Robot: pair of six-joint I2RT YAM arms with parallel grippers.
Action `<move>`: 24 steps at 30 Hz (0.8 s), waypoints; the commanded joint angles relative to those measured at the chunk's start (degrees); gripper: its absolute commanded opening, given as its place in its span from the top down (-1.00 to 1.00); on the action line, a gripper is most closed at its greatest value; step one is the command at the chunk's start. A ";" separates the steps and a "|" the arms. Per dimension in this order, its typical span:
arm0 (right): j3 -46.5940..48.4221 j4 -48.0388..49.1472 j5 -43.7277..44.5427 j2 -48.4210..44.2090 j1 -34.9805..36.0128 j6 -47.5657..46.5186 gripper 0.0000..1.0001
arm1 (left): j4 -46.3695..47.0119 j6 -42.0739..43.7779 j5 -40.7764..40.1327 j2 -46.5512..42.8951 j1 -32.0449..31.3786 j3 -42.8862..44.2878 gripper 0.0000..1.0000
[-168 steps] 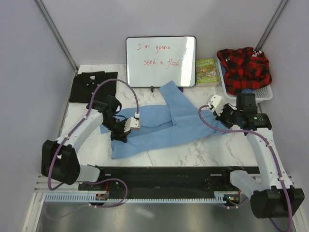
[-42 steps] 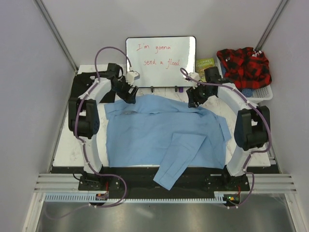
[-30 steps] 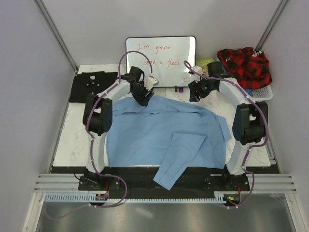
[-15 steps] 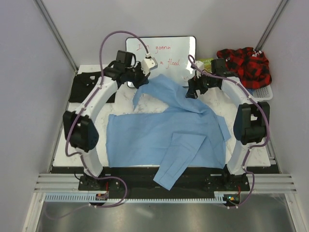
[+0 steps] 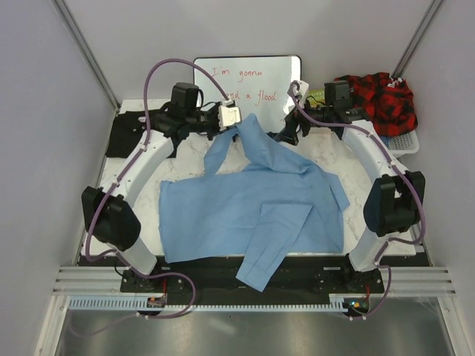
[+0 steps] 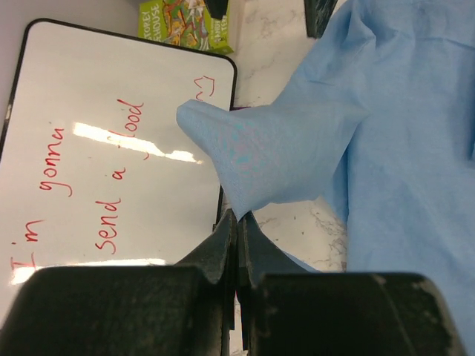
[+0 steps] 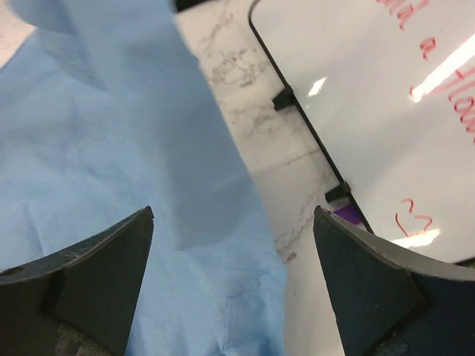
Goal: Fold and stack the long sleeve shirts
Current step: Flatten the shirt out
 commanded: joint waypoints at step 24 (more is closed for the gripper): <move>9.65 -3.01 -5.37 1.30 11.64 -14.33 -0.52 | 4.60 28.36 13.19 -5.99 0.46 -5.75 0.97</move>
